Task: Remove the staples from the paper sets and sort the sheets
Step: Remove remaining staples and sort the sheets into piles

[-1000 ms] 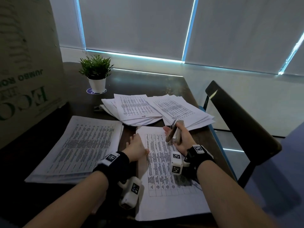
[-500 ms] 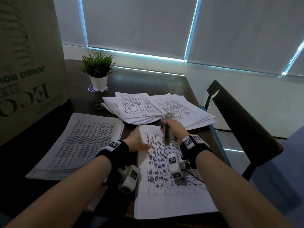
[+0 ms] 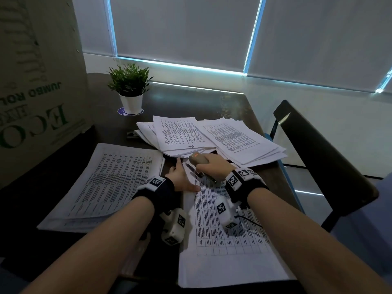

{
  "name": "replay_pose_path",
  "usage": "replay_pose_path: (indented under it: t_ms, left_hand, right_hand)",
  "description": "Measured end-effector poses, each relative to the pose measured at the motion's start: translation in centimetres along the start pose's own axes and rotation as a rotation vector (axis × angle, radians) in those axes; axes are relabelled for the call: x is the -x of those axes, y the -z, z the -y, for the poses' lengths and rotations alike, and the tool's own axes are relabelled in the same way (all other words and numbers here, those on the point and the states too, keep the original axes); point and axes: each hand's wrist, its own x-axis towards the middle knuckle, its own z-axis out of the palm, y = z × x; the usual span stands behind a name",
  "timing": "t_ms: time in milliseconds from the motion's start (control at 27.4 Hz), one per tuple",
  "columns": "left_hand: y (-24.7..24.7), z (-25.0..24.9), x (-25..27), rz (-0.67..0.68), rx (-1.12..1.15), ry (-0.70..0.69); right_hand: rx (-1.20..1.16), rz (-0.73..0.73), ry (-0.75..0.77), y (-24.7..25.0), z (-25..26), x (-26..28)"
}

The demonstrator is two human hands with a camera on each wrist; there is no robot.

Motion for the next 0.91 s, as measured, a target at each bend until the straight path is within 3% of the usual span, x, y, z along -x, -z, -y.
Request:
replay_pose_path:
  t_ms: [329, 402, 512, 585, 658, 731, 804, 914]
  left_hand:
    - [-0.4, 0.2, 0.1, -0.051, 0.082, -0.054]
    - [-0.5, 0.2, 0.3, -0.142, 0.194, -0.106]
    - [-0.2, -0.2, 0.7, -0.353, 0.311, -0.334]
    - [0.4, -1.4, 2.1, -0.313, 0.514, -0.412]
    - [1.7, -2.5, 3.7, -0.271, 0.779, -0.365]
    - [4.0, -3.9, 5.2, -0.374, 0.916, -0.406]
    - [6.7, -6.5, 7.1, -0.535, 0.899, -0.553]
    - [10.3, -11.7, 10.2, -0.767, 0.891, -0.772]
  right_hand:
    - [-0.082, -0.173, 0.149, -0.2, -0.8, 0.8]
    - [-0.137, -0.256, 0.235, -0.2, -0.4, 1.3]
    - [-0.252, -0.320, 0.245, 1.0, 0.7, 2.0]
    - [-0.312, -0.355, 0.185, 2.8, 0.9, 2.7]
    - [-0.493, -0.482, 0.101, 5.0, 0.0, 3.9]
    - [-0.729, -0.581, 0.038, 7.4, -1.1, 5.5]
    - [-0.868, -0.526, 0.018, 9.9, -1.5, 7.6]
    - [-0.963, -0.528, 0.207, 13.6, 0.5, 9.9]
